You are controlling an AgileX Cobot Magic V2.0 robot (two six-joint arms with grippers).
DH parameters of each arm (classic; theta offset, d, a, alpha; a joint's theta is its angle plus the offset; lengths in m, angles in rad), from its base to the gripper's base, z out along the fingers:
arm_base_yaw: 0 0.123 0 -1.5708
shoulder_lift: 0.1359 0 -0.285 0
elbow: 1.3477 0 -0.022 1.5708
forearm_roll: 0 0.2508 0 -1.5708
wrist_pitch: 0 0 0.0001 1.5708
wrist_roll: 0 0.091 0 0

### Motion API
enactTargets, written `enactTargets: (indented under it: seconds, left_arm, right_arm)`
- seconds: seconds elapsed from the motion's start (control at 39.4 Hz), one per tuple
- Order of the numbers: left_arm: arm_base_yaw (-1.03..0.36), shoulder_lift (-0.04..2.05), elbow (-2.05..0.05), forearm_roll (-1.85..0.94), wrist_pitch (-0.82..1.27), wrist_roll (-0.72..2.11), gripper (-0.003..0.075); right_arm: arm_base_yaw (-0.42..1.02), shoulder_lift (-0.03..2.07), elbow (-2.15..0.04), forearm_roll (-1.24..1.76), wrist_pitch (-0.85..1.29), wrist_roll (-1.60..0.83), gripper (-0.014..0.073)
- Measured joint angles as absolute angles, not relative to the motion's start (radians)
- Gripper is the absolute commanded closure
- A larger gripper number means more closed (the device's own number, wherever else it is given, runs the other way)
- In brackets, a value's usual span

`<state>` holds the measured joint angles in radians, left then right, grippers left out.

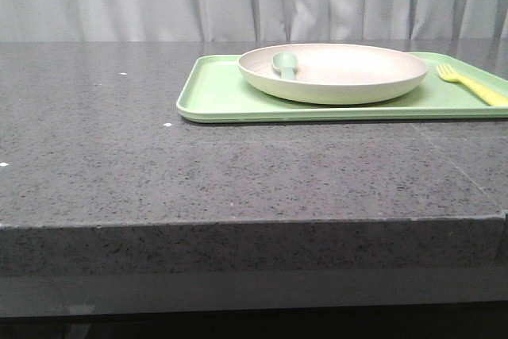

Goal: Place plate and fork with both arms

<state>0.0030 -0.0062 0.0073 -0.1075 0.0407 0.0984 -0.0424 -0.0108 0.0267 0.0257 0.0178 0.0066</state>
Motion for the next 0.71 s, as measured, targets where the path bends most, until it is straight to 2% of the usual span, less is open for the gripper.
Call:
enactTargets:
  seconds: [0.71]
  left_arm:
    - [0.003,-0.006,0.007,-0.108,0.041,0.098,0.0738]
  right_arm:
    - [-0.027,-0.011,0.027,0.011,0.014,0.015,0.0662]
